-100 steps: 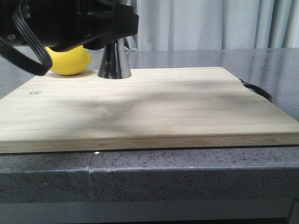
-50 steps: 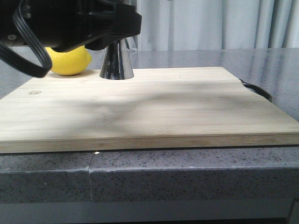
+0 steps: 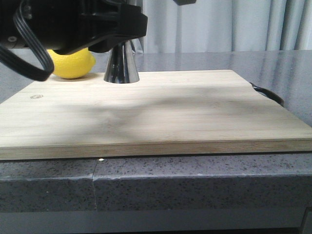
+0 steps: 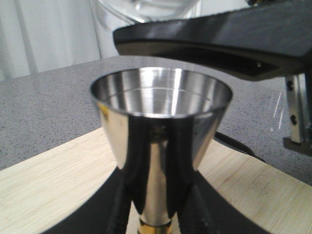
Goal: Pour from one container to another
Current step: 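Tilt the beaker with the right gripper, pouring liquid into the jigger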
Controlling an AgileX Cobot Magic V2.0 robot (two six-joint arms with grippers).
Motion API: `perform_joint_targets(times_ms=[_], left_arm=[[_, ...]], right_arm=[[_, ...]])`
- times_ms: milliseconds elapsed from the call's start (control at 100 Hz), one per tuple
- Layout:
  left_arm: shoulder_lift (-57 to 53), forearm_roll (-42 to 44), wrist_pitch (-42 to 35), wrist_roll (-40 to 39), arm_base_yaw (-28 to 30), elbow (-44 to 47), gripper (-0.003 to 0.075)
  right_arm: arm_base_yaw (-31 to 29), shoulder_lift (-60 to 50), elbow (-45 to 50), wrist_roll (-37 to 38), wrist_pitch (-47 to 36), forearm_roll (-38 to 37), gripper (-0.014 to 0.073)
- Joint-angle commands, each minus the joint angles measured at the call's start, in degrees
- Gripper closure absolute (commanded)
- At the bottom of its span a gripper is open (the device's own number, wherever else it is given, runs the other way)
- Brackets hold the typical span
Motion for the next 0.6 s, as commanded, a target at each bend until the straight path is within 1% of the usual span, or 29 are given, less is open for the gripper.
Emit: perform_joint_targets(times_ms=[0, 100, 200, 400, 590], left_arm=[[-1.9, 0.3, -5.0, -0.4, -0.5, -1.7, 0.0554], [-1.9, 0.3, -5.0, -0.4, -0.5, -1.7, 0.0554], [-1.9, 0.3, -5.0, -0.4, -0.5, -1.7, 0.0554], [-1.9, 0.3, -5.0, -0.4, -0.5, -1.7, 0.0554], [-1.4, 0.3, -5.0, -0.4, -0.5, -1.7, 0.0554]], right_arm=[[-0.2, -2.4, -2.1, -0.8, -4.3, 1.1, 0.0355], [-0.2, -2.4, -2.1, -0.9, -4.3, 1.1, 0.0355], [-0.2, -2.4, -2.1, -2.7, -4.3, 1.1, 0.0355], [-0.2, -2.4, -2.1, -2.8, -4.3, 1.1, 0.0355], [-0.2, -2.4, -2.1, -5.1, -4.3, 1.1, 0.0355]])
